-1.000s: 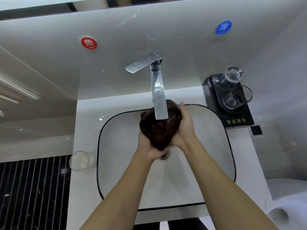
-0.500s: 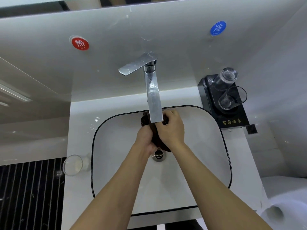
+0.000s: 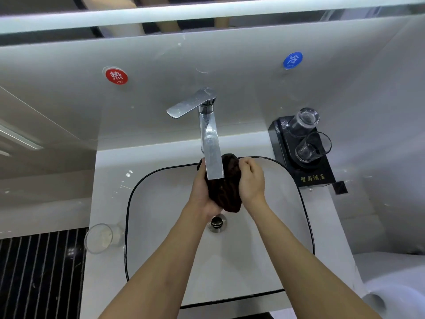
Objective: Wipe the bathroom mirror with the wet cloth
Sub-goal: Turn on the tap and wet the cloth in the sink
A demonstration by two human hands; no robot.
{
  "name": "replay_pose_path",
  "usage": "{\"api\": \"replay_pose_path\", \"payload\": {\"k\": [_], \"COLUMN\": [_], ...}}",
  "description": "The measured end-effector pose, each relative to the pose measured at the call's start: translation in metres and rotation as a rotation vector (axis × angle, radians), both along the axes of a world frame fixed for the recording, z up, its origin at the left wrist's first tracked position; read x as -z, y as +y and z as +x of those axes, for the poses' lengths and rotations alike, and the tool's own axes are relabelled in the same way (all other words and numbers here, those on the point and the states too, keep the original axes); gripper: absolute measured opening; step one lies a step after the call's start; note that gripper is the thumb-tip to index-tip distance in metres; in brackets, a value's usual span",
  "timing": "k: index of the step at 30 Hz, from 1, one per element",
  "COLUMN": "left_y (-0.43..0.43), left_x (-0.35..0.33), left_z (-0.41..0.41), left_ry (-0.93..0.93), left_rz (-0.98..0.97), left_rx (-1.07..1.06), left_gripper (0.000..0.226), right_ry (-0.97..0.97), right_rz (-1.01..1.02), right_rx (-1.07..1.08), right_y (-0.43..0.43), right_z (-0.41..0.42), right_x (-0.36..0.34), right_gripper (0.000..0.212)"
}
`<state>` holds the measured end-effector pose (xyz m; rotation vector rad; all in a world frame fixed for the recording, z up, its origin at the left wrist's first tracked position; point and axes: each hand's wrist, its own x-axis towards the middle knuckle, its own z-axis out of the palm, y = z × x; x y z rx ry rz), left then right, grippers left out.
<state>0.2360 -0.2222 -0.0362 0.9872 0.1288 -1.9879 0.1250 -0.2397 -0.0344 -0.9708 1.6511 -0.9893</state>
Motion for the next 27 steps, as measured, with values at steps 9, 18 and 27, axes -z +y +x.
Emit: {"api": "replay_pose_path", "payload": {"k": [9,18,27], "left_y": [0.003,0.029,0.059], "left_x": [0.010,-0.022,-0.044], "left_z": [0.020,0.046,0.096], "left_ry": [-0.218,-0.492,-0.598], "left_rz": [0.115,0.061,-0.086], "left_rx": [-0.011,-0.120,-0.036], "left_gripper": [0.066,0.031,0.035], "right_ry": [0.276,0.379,0.311], "right_rz": [-0.327,0.029,-0.274], "right_rx": [-0.270,-0.383,-0.389], "right_y": [-0.031,-0.073,0.006], "right_z": [0.030,0.095,0.074], "right_x": [-0.112,-0.123,-0.102], "right_gripper": [0.024,0.048,0.039]}}
